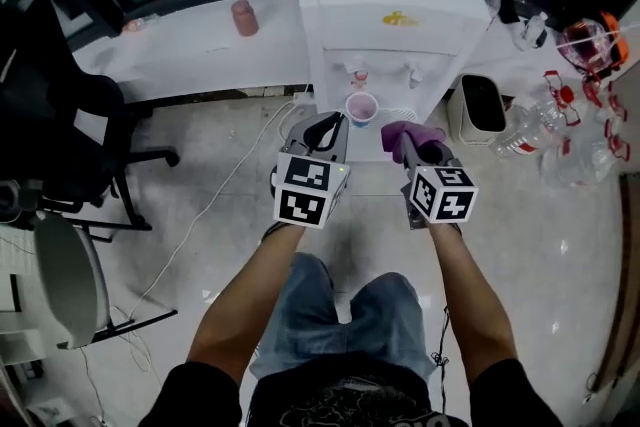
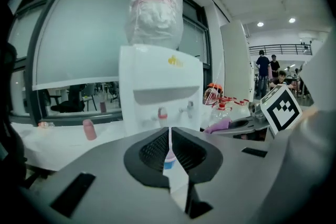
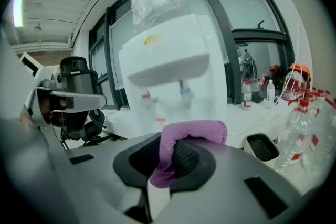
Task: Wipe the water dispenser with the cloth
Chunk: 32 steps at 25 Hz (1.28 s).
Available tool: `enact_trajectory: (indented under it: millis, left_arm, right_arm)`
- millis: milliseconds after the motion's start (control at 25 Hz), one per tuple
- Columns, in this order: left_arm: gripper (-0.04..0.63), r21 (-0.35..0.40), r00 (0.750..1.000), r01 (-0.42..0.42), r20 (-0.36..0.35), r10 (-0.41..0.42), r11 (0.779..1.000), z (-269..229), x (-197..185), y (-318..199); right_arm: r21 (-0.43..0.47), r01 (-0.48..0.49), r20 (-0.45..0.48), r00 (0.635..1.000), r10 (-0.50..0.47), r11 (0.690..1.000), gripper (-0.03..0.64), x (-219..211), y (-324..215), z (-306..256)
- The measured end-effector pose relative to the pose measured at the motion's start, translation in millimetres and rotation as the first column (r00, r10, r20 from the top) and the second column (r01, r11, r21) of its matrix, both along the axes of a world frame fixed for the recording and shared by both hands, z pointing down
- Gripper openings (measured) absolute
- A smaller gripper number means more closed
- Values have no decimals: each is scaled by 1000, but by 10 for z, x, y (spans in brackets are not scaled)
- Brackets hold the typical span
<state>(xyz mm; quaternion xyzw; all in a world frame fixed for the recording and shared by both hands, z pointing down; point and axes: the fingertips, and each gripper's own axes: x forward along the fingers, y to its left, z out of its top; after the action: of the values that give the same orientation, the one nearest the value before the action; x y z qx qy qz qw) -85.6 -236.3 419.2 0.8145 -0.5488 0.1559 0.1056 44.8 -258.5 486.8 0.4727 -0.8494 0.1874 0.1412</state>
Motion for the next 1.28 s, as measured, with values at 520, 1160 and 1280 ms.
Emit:
enact_trajectory:
  millis: [520, 1160, 1280]
  left_arm:
    - [35, 20, 996, -6, -85, 8, 1000, -2571, -384, -31]
    - [36, 112, 999, -3, -52, 9, 994, -3378, -949, -270]
    - [36, 103, 998, 2, -57, 3, 995, -3332, -1022, -286]
  right_arm:
    - [146, 3, 28, 1000, -7, 989, 46, -518, 106, -3146]
    - [334, 7, -20, 1000, -1, 942, 46, -801, -164, -4156]
    - [343, 3, -18, 1000, 3, 939, 46, -836, -183, -4177]
